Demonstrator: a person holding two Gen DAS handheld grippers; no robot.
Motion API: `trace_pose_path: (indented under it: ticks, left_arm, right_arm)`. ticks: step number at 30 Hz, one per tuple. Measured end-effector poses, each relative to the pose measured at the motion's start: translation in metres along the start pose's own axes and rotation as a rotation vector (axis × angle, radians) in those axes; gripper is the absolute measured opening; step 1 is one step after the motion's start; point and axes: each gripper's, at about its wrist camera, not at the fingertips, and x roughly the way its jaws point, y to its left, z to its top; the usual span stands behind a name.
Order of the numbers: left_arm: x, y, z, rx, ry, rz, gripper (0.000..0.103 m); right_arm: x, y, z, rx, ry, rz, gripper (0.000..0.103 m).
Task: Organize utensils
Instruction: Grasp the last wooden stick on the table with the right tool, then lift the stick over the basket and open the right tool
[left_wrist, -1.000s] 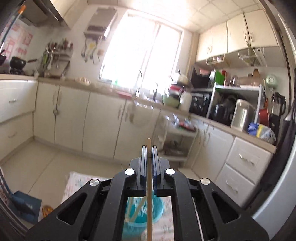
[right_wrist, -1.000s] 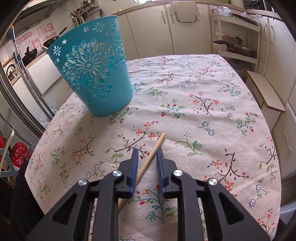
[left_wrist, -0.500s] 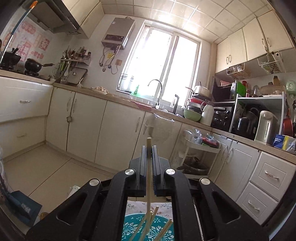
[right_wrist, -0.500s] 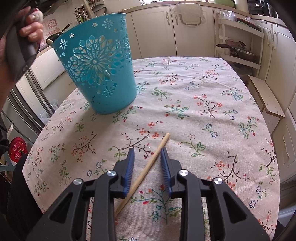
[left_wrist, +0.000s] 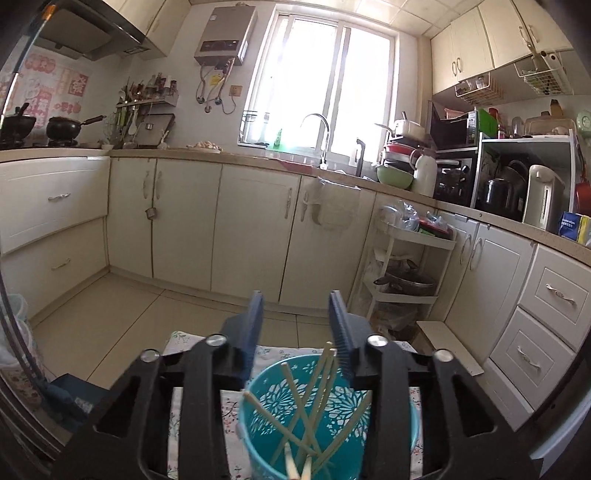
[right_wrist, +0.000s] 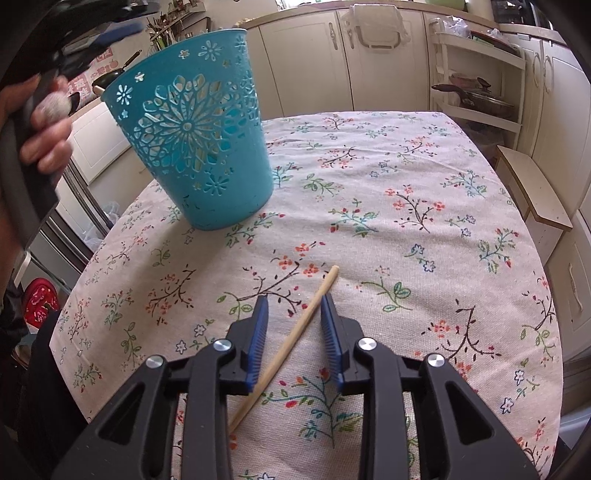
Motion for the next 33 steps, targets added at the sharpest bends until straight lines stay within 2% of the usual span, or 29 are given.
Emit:
trace_pose_path:
  ticks: [1,7,9,10,12,15,18,22,24,27,33]
  left_arm:
    - [-0.011,0.007,-0.001,-0.004,-0.011,0.016,0.055]
    - [-0.057,0.055,-0.021,-0.048,0.002,0.092,0.076]
    - [-0.06,0.077,-0.037,-0.085,0.059,0.114,0.077]
    - [-0.058,0.087,-0.047,-0.108,0.104,0.125,0.078]
    - [-0.051,0.103,-0.067,-0.149,0.192,0.134,0.078]
    - [-0.038,0.115,-0.097,-0.175,0.319,0.141,0.079]
    - [-0.025,0.117,-0.116,-0.166,0.396,0.145,0.083]
    - [-0.008,0.114,-0.134,-0.146,0.465,0.163,0.086]
    - [0.0,0.111,-0.139,-0.138,0.495,0.175,0.087]
    - [0.007,0.109,-0.149,-0.131,0.538,0.18,0.088]
    - [0.011,0.105,-0.151,-0.119,0.564,0.185,0.09]
  right_arm:
    - [0.0,-0.001,0.0,0.004,0.0,0.004,0.03]
    - [0.001,0.0,0.002,0.007,0.012,-0.007,0.03]
    - [0.003,0.006,0.004,-0.033,0.025,-0.028,0.026]
    - [0.005,0.009,0.005,-0.069,0.04,-0.03,0.016]
    - [0.008,0.016,0.009,-0.159,0.083,-0.002,0.011]
    - [0.011,0.021,0.013,-0.269,0.14,0.042,0.011]
    - [0.01,0.014,0.017,-0.257,0.183,0.026,0.012]
    - [0.01,0.009,0.015,-0.157,0.172,-0.01,0.014]
    - [0.01,0.012,0.012,-0.156,0.151,-0.035,0.014]
    - [0.008,0.017,0.009,-0.188,0.139,-0.046,0.007]
    - [-0.003,0.006,0.012,-0.109,0.124,0.05,0.005]
